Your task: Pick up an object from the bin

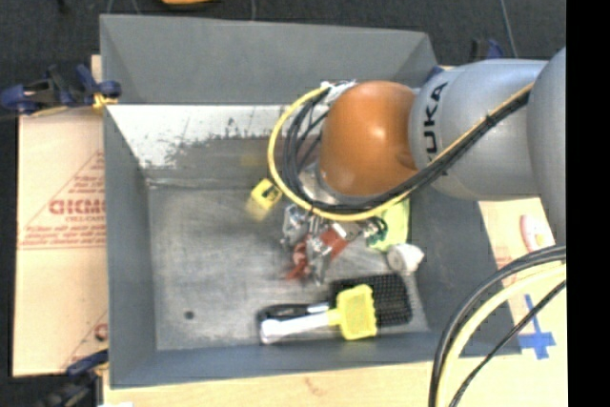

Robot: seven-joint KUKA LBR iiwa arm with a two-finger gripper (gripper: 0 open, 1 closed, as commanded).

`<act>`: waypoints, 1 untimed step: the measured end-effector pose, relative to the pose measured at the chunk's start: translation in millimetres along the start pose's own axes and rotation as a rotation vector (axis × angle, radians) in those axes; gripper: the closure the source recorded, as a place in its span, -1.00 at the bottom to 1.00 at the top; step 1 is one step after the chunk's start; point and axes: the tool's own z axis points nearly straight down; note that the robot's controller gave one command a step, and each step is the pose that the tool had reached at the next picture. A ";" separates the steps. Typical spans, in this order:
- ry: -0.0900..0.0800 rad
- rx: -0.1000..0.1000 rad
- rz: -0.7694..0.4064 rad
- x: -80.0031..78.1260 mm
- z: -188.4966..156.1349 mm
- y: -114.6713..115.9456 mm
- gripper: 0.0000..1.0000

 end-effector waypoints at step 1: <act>-0.003 -0.001 -0.332 -42.5 16.8 -56.6 1.00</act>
Offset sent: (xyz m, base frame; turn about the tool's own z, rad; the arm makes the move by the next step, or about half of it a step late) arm 0.0000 0.0000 0.0000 0.0000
